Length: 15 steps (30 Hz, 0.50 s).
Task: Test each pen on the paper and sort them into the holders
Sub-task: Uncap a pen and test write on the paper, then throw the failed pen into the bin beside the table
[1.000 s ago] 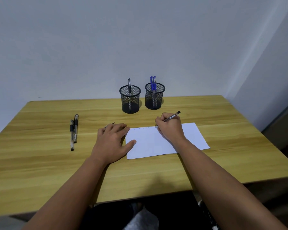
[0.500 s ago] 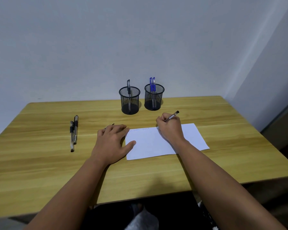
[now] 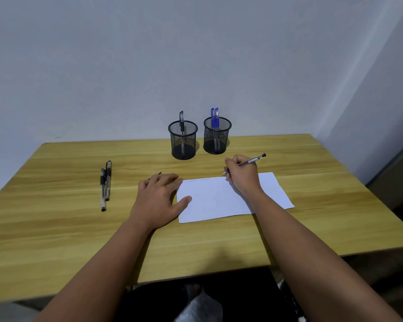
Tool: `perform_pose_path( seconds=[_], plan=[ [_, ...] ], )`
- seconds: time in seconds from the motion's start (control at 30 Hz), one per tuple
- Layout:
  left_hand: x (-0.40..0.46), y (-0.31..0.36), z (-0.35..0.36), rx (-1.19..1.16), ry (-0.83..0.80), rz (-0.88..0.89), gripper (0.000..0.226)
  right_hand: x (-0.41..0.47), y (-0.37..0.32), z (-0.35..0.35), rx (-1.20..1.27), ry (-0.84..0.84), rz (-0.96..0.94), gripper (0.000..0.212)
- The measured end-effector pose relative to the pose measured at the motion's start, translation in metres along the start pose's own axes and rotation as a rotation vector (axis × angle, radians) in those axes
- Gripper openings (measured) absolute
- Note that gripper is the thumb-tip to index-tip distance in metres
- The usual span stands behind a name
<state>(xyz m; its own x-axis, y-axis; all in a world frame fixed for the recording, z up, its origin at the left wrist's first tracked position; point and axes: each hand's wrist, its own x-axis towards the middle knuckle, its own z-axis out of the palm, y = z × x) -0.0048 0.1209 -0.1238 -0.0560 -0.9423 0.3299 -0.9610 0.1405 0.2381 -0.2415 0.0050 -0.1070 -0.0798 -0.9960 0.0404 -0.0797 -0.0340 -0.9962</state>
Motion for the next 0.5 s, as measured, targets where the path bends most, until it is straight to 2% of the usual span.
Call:
perform_pose_path(
  seconds=[0.2,0.33,0.5],
  plan=[
    [0.0,0.0,-0.001,0.001,-0.007,-0.001,0.061,-0.002,-0.012,0.001,-0.022,-0.137,0.077,0.043],
    [0.0,0.003,-0.005,-0.025,-0.008,-0.013,0.069,-0.003,-0.034,0.002,-0.017,-0.128,0.044,0.045],
    [0.01,-0.006,-0.02,-0.087,0.224,-0.106,0.047,-0.003,-0.058,0.005,-0.002,-0.113,-0.002,0.043]
  ],
)
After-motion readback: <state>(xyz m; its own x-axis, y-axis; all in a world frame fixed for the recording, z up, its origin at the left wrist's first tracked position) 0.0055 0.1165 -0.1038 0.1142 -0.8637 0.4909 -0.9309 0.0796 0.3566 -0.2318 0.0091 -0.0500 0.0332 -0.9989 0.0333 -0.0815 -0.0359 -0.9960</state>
